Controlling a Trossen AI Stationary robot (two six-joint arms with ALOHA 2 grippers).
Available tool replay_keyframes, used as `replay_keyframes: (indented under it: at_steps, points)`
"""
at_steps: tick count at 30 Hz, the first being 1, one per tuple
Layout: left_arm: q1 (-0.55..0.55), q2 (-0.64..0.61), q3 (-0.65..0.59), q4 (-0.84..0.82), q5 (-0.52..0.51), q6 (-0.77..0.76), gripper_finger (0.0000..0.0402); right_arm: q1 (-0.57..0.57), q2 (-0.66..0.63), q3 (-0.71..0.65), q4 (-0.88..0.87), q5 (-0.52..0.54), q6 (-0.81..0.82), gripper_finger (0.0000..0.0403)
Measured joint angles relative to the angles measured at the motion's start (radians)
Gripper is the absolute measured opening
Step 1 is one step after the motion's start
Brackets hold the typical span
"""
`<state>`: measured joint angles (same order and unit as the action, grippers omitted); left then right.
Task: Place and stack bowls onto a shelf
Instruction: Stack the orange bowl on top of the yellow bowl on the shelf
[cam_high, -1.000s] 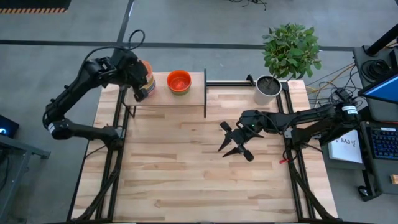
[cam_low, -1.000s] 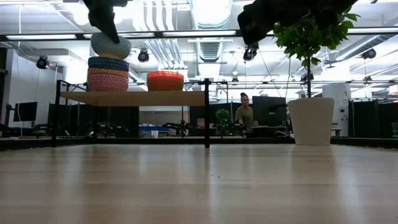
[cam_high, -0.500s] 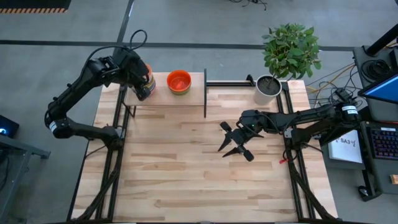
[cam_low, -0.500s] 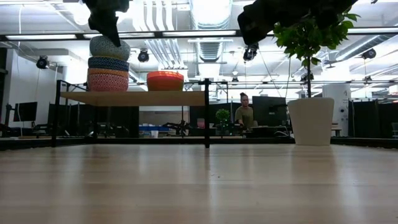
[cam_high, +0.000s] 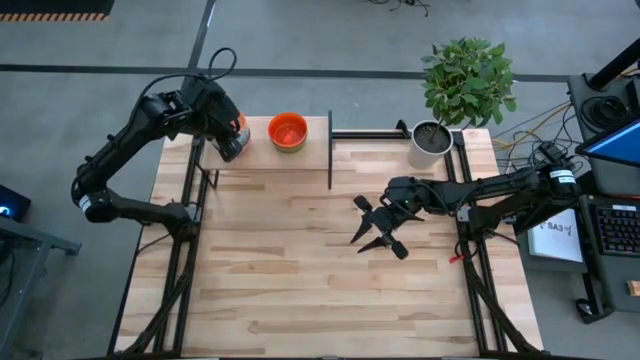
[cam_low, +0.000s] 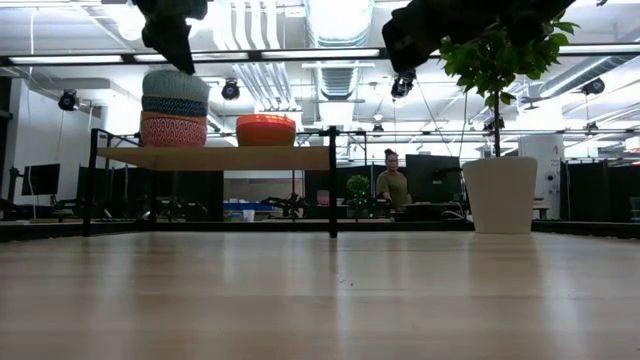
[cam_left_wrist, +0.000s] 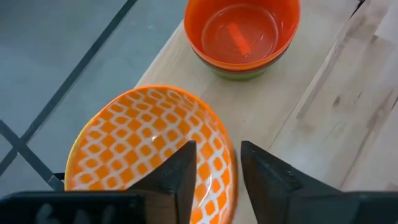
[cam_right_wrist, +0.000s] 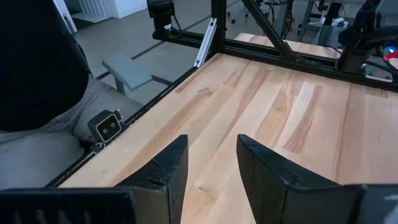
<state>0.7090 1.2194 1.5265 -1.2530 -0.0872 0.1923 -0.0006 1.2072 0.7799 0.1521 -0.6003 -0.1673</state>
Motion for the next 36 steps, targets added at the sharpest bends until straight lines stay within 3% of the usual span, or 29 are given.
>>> replay_keyframes:
  at_steps: [4, 9, 14, 23, 36]
  points:
    - [0.000, -0.007, 0.000, 0.006, 0.000, 0.008, 0.0129, 0.000, 0.000, 0.000, -0.006, 0.000, 0.000, 0.0128]
    - [0.000, -0.020, -0.001, 0.008, 0.000, 0.008, 0.0129, 0.000, 0.000, 0.000, -0.006, 0.000, 0.000, 0.0128]
    - [-0.001, -0.036, -0.004, -0.004, 0.060, 0.015, 0.0117, 0.000, 0.000, 0.000, -0.007, 0.000, 0.000, 0.0128]
    - [-0.001, -0.111, -0.100, -0.028, 0.063, 0.046, 0.0075, 0.000, 0.000, 0.000, -0.015, 0.000, -0.011, 0.0128]
    - [-0.001, -0.133, -0.227, 0.122, -0.019, 0.061, 0.0049, 0.000, 0.000, 0.000, -0.015, 0.000, -0.008, 0.0128]
